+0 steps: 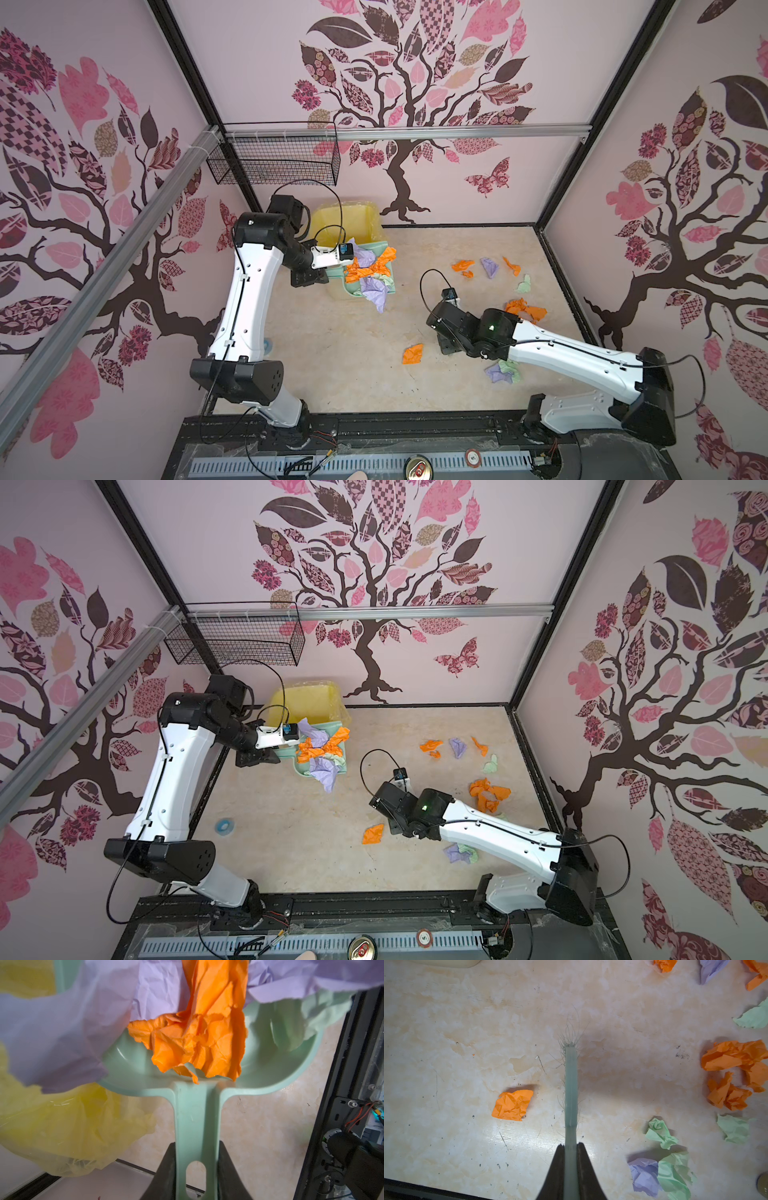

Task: Sweep away the paper scraps from the table
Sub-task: 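Tip the dustpan over the yellow bin with the left gripper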

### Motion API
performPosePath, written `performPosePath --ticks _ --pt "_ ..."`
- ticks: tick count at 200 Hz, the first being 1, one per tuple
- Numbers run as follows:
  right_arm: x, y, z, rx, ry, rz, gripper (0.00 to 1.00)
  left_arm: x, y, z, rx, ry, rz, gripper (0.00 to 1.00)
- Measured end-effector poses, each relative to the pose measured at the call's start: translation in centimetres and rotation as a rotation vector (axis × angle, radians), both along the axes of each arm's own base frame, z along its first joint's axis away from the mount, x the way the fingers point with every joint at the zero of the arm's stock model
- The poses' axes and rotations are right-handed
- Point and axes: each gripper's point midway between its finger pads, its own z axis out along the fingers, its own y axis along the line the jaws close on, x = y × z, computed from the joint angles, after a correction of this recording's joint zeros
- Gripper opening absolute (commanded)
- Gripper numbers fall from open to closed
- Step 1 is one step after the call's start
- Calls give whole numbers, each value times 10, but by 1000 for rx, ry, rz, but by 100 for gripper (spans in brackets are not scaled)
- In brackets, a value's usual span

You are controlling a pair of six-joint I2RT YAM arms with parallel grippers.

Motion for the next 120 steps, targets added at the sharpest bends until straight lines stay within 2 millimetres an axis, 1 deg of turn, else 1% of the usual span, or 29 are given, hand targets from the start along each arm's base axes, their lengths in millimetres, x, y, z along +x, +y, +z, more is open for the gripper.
performPosePath --ticks 18,40,59,77,97,120 --pt "-1 0 -4 0 7 2 0 14 0 2 5 -9 9 0" --pt "-3 -1 -11 -5 14 4 0 31 0 8 -1 -37 27 0" --pt "-4 -3 -17 -11 21 5 0 40 2 14 -7 -56 43 0" --pt "-4 -2 -17 -6 20 9 0 47 4 19 -11 -75 58 0" --pt "-3 1 -17 1 16 13 0 60 14 25 -18 -100 91 0" --pt "-2 5 -16 13 15 23 0 79 34 27 -18 -123 149 0"
